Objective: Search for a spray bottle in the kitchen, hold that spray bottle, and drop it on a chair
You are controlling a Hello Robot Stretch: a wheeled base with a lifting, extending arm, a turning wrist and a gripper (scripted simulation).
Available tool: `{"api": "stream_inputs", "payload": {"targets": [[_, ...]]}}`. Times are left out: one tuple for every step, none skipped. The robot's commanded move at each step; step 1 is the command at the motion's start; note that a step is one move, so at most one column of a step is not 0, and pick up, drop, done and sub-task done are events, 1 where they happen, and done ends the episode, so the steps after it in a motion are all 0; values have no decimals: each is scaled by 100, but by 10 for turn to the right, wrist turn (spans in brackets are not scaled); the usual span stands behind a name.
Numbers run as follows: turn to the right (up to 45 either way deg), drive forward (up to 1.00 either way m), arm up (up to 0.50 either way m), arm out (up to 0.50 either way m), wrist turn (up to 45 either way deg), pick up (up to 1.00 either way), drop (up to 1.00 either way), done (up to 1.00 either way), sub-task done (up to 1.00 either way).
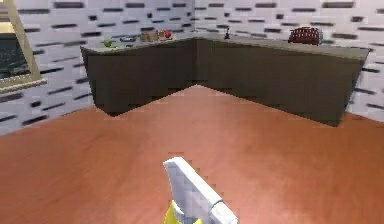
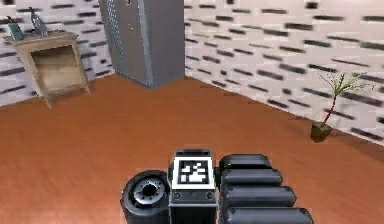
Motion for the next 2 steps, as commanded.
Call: {"api": "stream_inputs", "payload": {"targets": [[450,0,0,0,0,0,0,0,0],[450,0,0,0,0,0,0,0,0]]}}
